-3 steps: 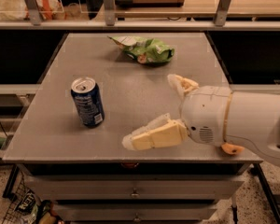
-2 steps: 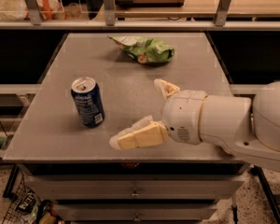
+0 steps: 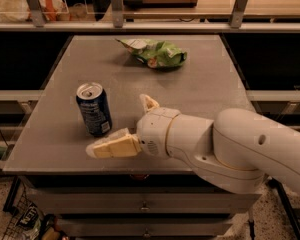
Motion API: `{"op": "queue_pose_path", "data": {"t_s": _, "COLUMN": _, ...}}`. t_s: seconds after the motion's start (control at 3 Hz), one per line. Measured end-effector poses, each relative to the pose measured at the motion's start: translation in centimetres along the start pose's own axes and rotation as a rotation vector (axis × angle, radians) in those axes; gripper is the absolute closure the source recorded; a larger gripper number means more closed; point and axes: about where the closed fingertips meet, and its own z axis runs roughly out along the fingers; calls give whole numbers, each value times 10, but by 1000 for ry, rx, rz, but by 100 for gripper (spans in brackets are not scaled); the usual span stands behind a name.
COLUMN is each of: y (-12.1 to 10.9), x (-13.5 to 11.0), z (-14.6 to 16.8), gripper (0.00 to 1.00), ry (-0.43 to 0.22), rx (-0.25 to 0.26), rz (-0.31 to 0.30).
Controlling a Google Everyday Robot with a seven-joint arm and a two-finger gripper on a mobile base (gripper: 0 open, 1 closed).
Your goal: Move pepsi can near green rice chip bag
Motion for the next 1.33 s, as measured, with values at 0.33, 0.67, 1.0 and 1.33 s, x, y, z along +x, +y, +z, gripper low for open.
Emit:
{"op": "queue_pose_path", "data": {"t_s": 0.33, "y": 9, "x": -10, "z": 31, "gripper": 0, "ry": -63, "rx": -37, "rz": -1}}
{"op": "queue_pose_path", "data": {"t_s": 0.67, "y": 17, "x": -22, "z": 54, "gripper": 0, "ry": -119, "rx": -77, "rz": -27}}
{"op": "queue_pose_path", "data": {"t_s": 1.0, "y": 23, "x": -17, "z": 71, "gripper": 18, "ry": -136, "rx": -110, "rz": -70}}
{"op": "queue_pose_path", "data": {"t_s": 1.33, "y": 27, "x": -11, "z": 77, "gripper": 42, "ry": -156, "rx": -134, "rz": -110}}
